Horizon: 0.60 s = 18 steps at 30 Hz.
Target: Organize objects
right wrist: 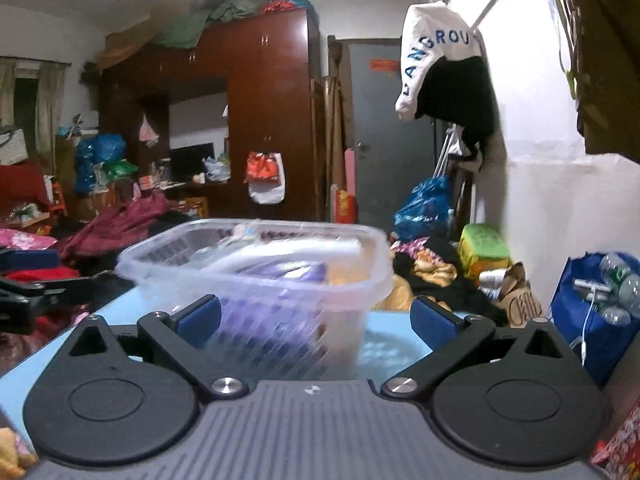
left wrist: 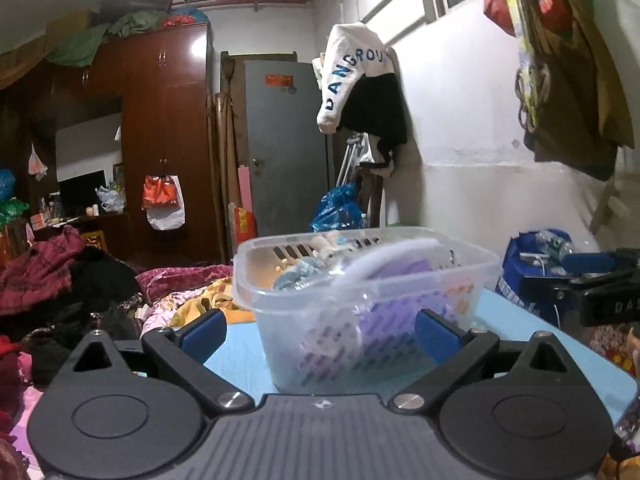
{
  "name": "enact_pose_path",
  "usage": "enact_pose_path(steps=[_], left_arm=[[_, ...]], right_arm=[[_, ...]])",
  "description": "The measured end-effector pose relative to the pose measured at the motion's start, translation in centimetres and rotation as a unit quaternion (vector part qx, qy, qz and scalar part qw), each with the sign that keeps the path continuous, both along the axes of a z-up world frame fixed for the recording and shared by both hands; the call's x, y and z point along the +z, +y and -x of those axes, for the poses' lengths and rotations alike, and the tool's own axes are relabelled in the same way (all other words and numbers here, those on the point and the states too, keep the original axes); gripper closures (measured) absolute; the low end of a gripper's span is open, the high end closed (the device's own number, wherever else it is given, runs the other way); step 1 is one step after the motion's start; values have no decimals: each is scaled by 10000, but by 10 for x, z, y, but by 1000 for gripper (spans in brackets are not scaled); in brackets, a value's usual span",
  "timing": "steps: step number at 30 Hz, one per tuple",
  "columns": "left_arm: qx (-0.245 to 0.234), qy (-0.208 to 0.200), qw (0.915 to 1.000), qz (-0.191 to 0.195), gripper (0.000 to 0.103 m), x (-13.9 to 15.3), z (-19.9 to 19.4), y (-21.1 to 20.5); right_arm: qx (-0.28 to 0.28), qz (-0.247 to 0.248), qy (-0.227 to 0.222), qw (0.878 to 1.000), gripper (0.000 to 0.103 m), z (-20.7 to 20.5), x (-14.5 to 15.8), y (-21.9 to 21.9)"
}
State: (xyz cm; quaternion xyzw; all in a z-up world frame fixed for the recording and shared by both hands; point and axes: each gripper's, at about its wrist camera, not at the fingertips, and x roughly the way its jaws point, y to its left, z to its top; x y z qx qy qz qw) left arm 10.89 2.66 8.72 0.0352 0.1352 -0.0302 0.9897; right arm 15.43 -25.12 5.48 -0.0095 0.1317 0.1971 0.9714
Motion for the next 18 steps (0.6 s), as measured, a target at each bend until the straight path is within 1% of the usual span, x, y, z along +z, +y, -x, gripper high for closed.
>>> enact_pose_path(steps=[2,4,7,11,13,18], left_arm=[[89,-48,9999,21,2,1,5,-3],[49,-26,10000,32,2,3,6,-5],[-12,35,10000,61,2,4,2,-5],[24,90,9999,94,2,2,-1,-4],[56,118,9998,123,2,2,-4,-3],[98,148,9997,191,2,0,-4,0]], right_arm=[[-36,103,-94,9999,0,9,-2,6],[-129,163,-162,9997,0,13,-3,10],[-111,61,-117,9999,0,11,-1,8],[-187,-64,-10,9998,0,5,-2,4],[-221,-85,17,9997,0,10,-8,3],[-229,-166,110,9995,0,9,-11,-2]])
